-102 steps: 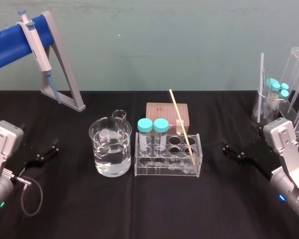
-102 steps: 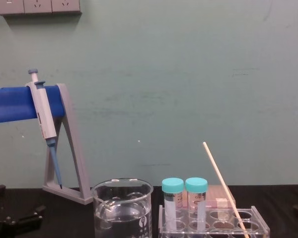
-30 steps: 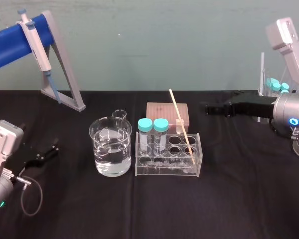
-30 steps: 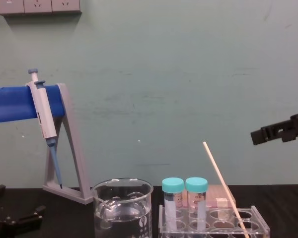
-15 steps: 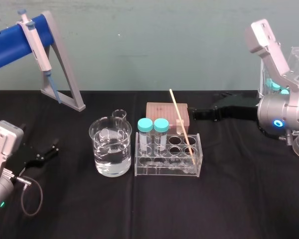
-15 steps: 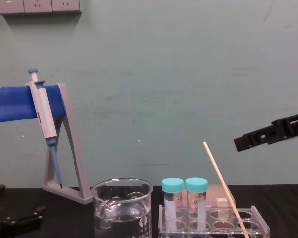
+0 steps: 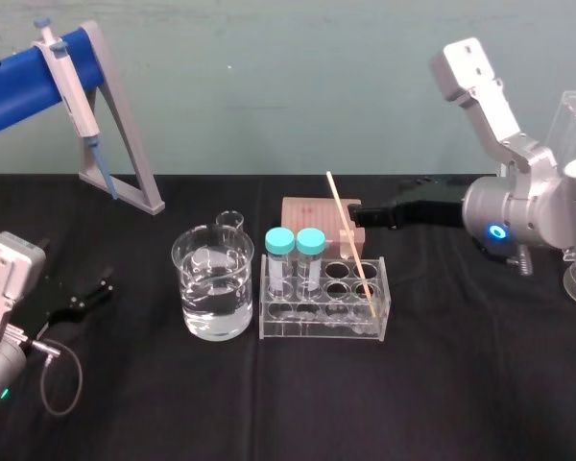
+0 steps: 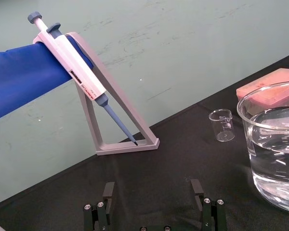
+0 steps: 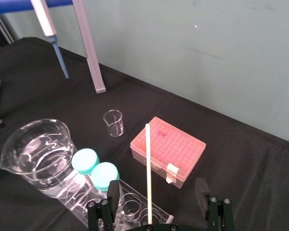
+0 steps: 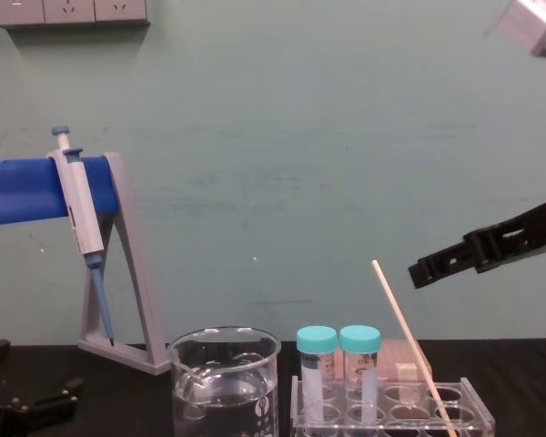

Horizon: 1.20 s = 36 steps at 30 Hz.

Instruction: Hold the thermometer with one hand and immerse one end into the beaker, then reinsert it into the test tube rack.

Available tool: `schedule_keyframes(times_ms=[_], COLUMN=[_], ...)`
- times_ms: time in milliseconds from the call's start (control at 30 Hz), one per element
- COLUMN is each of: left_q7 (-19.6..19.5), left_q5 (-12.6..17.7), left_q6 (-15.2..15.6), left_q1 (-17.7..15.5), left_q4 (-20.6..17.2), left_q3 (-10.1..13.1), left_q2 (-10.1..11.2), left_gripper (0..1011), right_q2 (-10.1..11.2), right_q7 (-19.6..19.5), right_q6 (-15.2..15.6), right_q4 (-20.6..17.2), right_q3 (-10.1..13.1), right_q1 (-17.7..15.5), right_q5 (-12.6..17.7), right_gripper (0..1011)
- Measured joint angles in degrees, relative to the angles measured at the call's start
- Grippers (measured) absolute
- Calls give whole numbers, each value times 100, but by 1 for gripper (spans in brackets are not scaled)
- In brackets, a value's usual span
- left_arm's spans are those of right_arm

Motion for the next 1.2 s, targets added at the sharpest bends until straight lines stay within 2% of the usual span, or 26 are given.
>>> schedule_keyframes(times_ms=[267,433,767,1200], left_q7=[0,0,0,0], left_q5=[0,0,0,0], left_q6=[0,0,0,0], left_q1=[0,0,0,0], left_q4=[0,0,0,0], left_q3=[0,0,0,0], left_q2=[0,0,0,0], left_gripper=[1004,1004,1004,1004], right_q2=[-340,-473,-596,-745], right_q7=[-38,-75,-51,269], right_q6=[-30,-58,-140,-266], right_q4=[478,649,912,1271], right_q3=[-205,-222,-199,-278], right_q1=[211,246,320,543], right_q5=[-267,-379,-527,-742], right_gripper=[1004,1004,1004,1004])
